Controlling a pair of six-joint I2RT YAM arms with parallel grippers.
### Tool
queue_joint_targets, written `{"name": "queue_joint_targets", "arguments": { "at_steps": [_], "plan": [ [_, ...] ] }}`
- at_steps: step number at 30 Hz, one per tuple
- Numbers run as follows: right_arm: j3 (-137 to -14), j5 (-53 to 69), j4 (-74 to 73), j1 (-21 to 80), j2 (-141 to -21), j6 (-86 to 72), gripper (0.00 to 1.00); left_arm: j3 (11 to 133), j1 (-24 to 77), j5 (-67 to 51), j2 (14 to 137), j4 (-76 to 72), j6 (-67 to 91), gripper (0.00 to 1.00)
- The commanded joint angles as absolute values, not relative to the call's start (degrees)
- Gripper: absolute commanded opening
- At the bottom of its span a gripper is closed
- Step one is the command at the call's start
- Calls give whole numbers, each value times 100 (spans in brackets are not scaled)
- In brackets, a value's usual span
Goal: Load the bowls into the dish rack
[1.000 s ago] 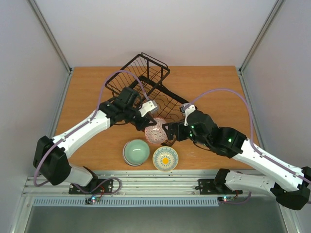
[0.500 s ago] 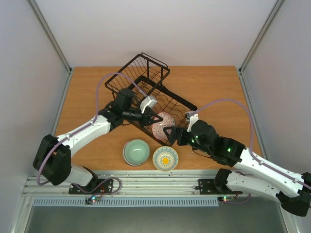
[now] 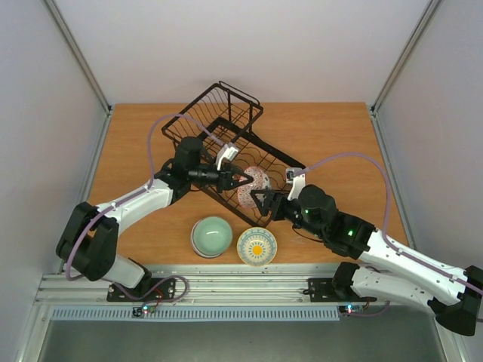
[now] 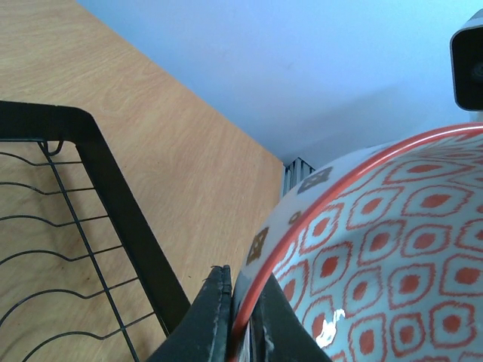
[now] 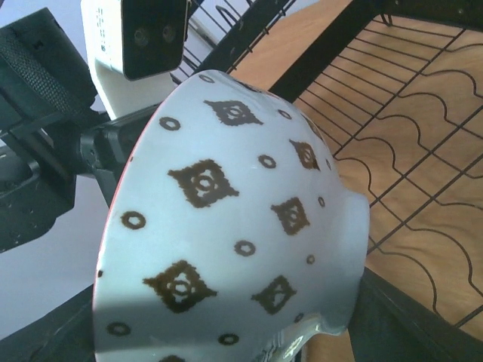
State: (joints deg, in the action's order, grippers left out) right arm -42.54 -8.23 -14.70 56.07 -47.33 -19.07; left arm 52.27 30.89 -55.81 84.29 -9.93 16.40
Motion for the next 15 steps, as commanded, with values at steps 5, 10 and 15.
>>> {"name": "queue_joint_targets", "arguments": {
  "at_steps": [5,10,15],
  "plan": [
    [-4227,-601,-1001,5594,-4893,-1585,46,5230,3146,-6289,8416,-1986,2277,0],
    [-4468,-769,-1363,5598,-4896,-1374,1,5344,3155,-6001,8401,-1431,2039,0],
    [-4851,-1227,-2091,5597,-4800,-973,1,5740,3217,-5256,8386,-126,1163,41]
  ]
}}
